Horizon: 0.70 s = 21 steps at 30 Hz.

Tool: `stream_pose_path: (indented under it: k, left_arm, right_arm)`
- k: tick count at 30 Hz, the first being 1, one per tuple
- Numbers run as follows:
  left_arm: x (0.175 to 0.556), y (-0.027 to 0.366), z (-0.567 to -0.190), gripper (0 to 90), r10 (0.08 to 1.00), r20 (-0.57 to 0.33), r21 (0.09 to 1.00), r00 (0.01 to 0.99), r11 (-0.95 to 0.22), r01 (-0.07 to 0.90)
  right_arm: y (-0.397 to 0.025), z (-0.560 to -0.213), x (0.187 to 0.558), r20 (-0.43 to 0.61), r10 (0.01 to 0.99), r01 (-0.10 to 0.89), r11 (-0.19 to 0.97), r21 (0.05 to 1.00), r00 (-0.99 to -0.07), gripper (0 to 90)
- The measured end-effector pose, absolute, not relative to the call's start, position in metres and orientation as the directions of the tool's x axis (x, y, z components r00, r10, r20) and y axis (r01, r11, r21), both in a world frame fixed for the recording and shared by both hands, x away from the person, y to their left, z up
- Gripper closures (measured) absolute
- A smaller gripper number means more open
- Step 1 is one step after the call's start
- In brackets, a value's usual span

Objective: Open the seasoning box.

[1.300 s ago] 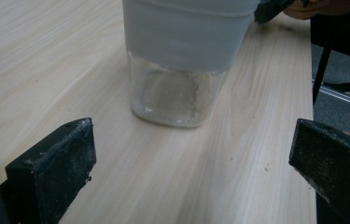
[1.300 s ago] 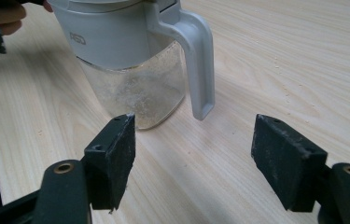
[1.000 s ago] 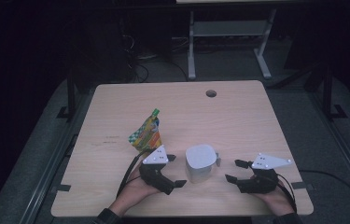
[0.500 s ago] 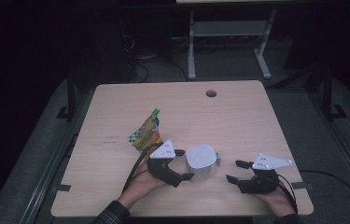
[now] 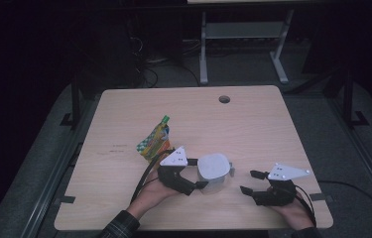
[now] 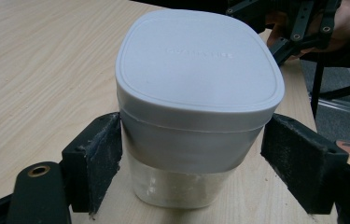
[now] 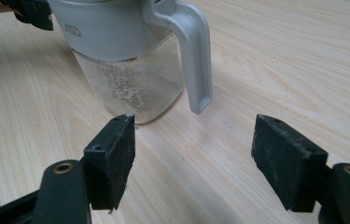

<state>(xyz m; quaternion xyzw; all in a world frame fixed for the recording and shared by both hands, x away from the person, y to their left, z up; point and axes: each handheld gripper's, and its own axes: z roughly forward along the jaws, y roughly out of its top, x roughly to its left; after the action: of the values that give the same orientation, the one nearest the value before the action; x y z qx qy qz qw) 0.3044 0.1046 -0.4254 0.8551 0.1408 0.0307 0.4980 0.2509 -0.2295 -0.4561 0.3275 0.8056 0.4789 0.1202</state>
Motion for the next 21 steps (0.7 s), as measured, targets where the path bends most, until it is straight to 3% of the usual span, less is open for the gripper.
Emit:
stream_pose_path:
  k: [21]
  left_arm:
    - [0.3033,0.1068,-0.4180,22.4,0.273,-0.092,0.868,0.958,-0.449,0.211]
  right_arm:
    - [-0.2280,-0.4564,0.2507,0.113,0.642,0.411,0.336,0.847,-0.758,30.1]
